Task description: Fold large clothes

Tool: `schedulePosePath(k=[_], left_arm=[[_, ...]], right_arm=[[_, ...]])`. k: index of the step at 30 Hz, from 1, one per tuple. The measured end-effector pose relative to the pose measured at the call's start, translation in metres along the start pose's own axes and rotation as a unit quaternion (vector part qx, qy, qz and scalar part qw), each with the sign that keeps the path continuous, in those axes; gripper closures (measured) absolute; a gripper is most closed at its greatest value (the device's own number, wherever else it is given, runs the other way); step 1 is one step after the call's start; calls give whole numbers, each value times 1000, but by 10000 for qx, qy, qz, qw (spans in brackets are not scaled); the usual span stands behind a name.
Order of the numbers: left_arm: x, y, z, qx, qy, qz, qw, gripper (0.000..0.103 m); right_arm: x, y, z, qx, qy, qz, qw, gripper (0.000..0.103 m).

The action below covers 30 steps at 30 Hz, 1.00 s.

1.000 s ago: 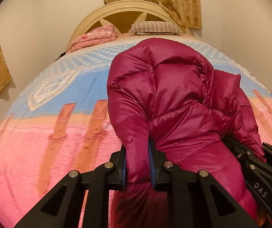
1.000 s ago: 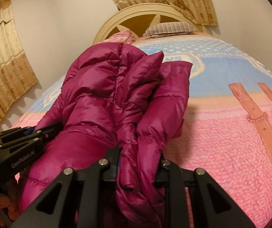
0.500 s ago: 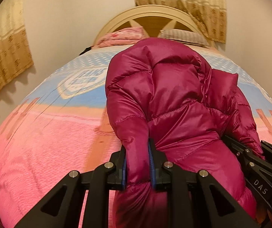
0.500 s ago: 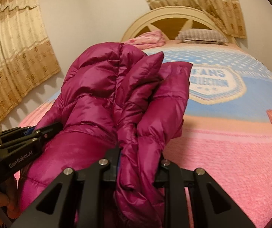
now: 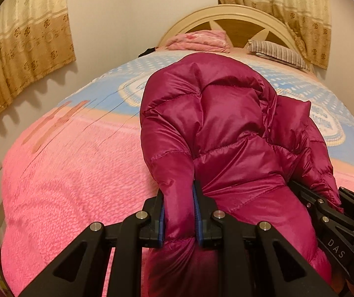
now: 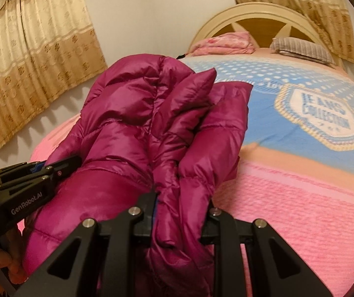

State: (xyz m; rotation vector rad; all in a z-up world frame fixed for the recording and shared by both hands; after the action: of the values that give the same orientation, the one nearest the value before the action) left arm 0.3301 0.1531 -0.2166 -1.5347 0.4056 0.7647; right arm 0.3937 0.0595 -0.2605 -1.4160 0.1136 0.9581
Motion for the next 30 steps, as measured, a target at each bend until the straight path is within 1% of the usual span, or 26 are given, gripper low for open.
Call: schedulePosePath(k=[3, 5, 8, 10, 13, 16, 18, 20, 21, 22, 23, 25, 26, 28, 30], left_arm=[[10, 11, 4, 2, -67, 117, 9999, 83], [19, 20, 7, 5, -97, 215, 9997, 78], [24, 26, 9, 63, -189, 206, 9996, 71], [24, 25, 10, 79, -244, 193, 9995, 67], [21, 24, 12, 83, -246, 172, 9995, 64], [15, 22, 15, 48, -230, 170, 9996, 63], [5, 21, 19, 38, -191, 114, 9997, 62], [-14, 17, 22, 12, -142, -46, 9999, 59], [-23, 15, 23, 2, -105, -123, 9999, 57], [-35, 13, 24, 6, -70, -243, 9997, 49], [-48, 10, 25, 21, -58, -381, 9993, 41], [-70, 5, 28, 31, -76, -603, 9981, 35], [-82, 3, 31, 16, -39, -719, 9974, 34], [-98, -1, 33, -26, -13, -824, 9966, 33], [-111, -4, 36, -75, 37, -904, 9959, 32]], right_arm=[[11, 9, 5, -69, -26, 137, 9999, 79], [19, 16, 7, -83, -8, 246, 9997, 79], [27, 21, 4, -27, 15, 326, 9995, 77], [28, 23, 3, -15, 21, 399, 9992, 71], [28, 22, 1, 62, 14, 430, 9991, 65], [24, 21, 1, 137, 17, 416, 9990, 63], [18, 18, 1, 155, 61, 405, 9990, 60], [8, 14, 2, 170, 75, 376, 9991, 55], [-2, 11, 3, 155, 89, 313, 9994, 51], [-10, 9, 4, 130, 122, 252, 9995, 46], [-22, 6, 5, 100, 179, 145, 9997, 45], [-46, 0, 9, 59, 262, -57, 9996, 42], [-54, -3, 10, 42, 286, -129, 9995, 41], [-76, -7, 16, -21, 349, -307, 9989, 36], [-92, -12, 26, -115, 354, -443, 9983, 34]])
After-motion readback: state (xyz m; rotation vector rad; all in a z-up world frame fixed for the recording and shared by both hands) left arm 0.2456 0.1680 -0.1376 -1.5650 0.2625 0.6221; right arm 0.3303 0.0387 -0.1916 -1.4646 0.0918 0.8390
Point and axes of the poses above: each gripper's, at about its wrist camera, not at the fingertips, and x roughly the way its jaws point, z to its left, y to its underside, the point moved 10 cm from there along x, roughly the way its jaws point, and after that the axes turned 1 degree about -z, right-handed, at the moved point
